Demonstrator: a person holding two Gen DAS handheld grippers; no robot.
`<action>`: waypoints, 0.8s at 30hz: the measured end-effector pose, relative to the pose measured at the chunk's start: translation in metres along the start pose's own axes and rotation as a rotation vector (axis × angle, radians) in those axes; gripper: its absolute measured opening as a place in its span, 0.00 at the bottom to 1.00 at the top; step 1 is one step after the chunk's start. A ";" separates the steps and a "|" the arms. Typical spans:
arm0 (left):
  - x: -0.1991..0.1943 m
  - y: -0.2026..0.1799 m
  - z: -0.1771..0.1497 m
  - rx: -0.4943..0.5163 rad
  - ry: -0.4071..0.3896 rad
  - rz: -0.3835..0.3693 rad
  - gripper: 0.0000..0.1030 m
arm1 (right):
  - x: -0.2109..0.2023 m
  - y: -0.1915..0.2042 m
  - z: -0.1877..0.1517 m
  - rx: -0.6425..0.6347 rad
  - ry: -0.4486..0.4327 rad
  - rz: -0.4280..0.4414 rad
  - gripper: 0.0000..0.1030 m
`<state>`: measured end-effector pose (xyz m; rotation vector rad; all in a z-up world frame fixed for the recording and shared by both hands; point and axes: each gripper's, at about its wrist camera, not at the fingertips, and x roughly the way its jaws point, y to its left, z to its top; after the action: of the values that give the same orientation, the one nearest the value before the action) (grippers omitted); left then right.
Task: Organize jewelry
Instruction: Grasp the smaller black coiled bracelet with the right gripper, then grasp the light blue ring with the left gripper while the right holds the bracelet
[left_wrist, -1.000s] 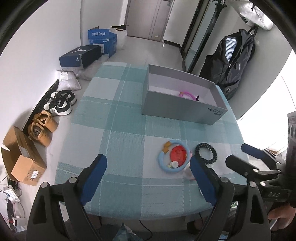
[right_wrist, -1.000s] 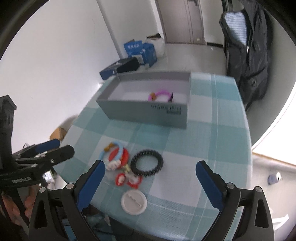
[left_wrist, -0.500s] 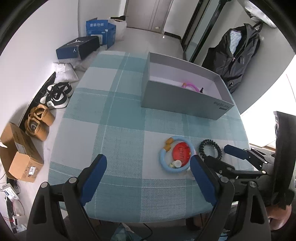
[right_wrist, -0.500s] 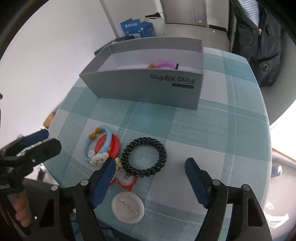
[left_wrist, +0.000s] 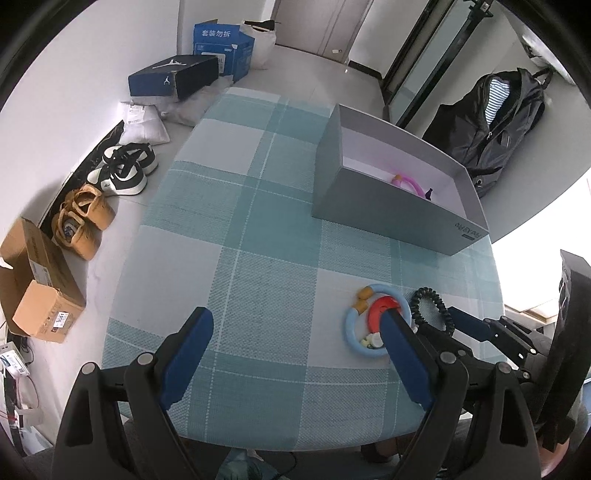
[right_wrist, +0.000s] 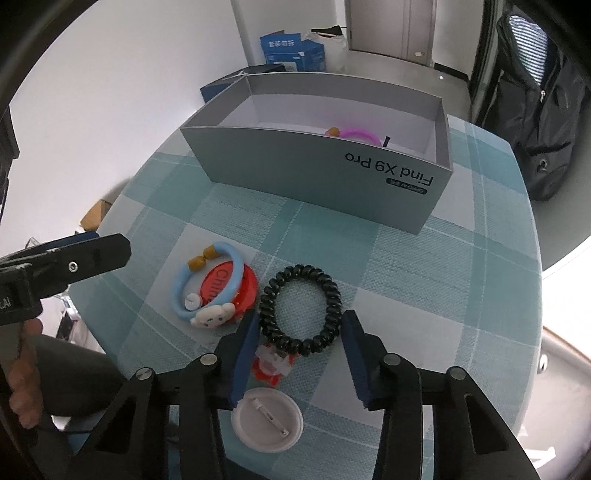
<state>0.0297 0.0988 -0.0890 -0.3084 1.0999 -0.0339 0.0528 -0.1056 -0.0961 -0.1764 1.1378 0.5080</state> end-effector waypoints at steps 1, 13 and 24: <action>0.000 -0.001 -0.001 0.002 0.000 0.001 0.86 | -0.001 0.000 -0.001 0.005 -0.004 0.002 0.41; 0.010 -0.014 -0.004 0.055 0.051 -0.037 0.86 | -0.011 -0.026 0.010 0.091 -0.047 0.055 0.41; 0.024 -0.048 -0.013 0.219 0.097 -0.028 0.86 | -0.027 -0.048 0.010 0.140 -0.080 0.097 0.41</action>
<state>0.0356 0.0455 -0.1030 -0.1267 1.1769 -0.1949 0.0753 -0.1516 -0.0734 0.0205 1.1029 0.5145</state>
